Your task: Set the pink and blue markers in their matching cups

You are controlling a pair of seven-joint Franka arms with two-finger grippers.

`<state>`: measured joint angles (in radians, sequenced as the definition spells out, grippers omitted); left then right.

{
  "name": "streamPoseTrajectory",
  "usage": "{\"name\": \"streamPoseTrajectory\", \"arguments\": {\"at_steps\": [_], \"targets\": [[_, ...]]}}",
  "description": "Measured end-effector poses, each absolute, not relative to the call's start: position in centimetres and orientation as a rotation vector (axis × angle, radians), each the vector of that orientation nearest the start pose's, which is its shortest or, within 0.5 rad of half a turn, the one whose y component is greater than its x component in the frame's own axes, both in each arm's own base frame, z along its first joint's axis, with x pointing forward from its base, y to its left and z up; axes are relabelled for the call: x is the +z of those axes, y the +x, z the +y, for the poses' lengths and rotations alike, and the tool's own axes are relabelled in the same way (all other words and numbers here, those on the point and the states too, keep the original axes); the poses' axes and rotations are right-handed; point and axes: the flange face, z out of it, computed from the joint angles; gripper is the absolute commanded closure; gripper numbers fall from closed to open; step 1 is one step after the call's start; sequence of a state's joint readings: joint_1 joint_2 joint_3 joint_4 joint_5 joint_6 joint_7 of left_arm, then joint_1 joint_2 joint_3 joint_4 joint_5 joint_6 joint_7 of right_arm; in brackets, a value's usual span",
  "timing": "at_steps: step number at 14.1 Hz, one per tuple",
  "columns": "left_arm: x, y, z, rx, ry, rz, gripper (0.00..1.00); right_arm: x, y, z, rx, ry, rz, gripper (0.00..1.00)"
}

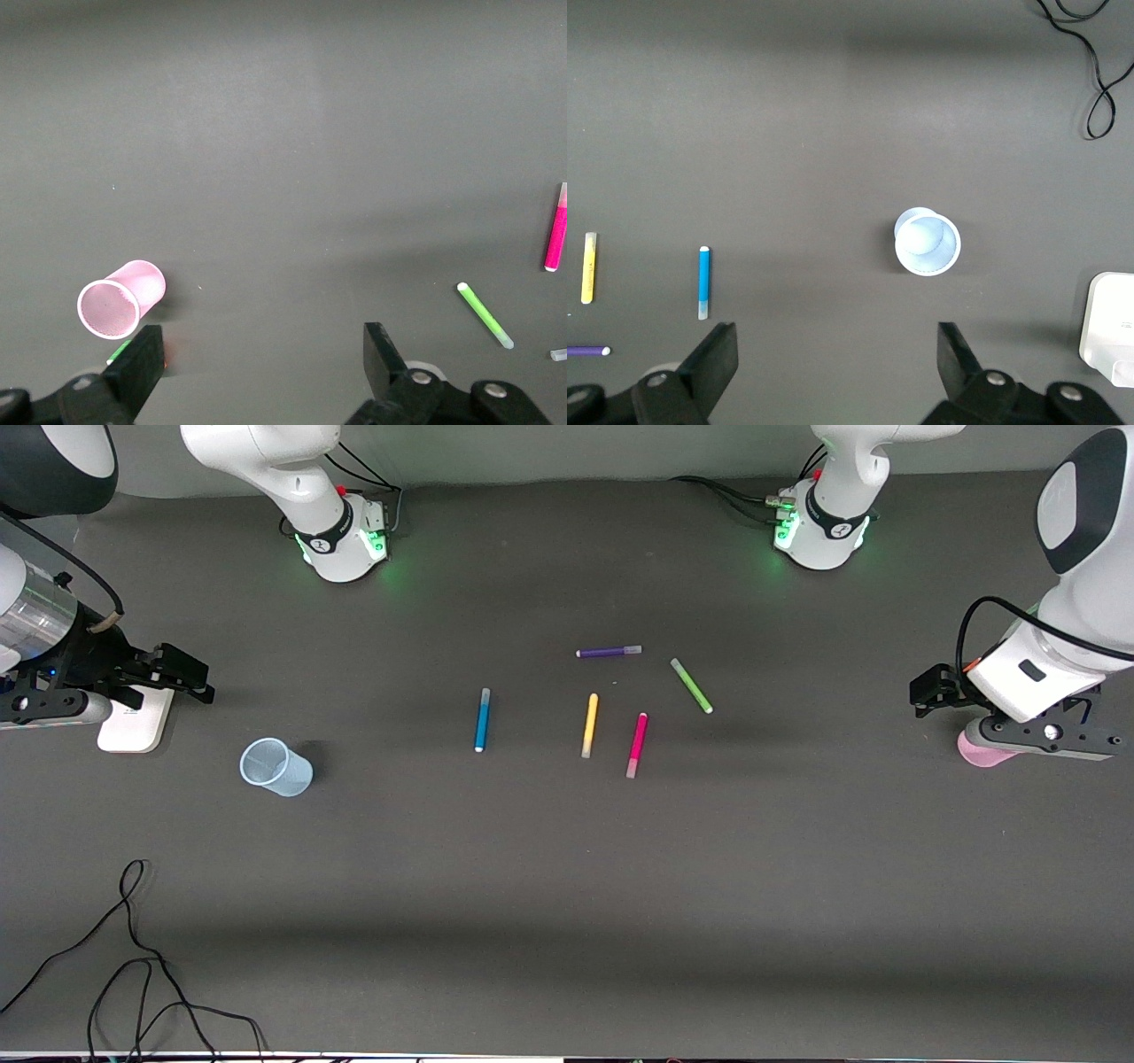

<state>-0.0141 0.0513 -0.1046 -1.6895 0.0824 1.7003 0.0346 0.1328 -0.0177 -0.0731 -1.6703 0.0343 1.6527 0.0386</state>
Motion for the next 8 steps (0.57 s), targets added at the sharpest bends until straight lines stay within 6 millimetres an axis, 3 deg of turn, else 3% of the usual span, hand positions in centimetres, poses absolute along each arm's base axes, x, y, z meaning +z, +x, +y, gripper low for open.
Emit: {"name": "streamPoseTrajectory", "arguments": {"at_steps": [8], "targets": [[54.97, 57.14, -5.98, 0.06, -3.055, 0.254, 0.0, 58.88, 55.49, 3.96, 0.02, -3.107, -0.033, 0.0]]}}
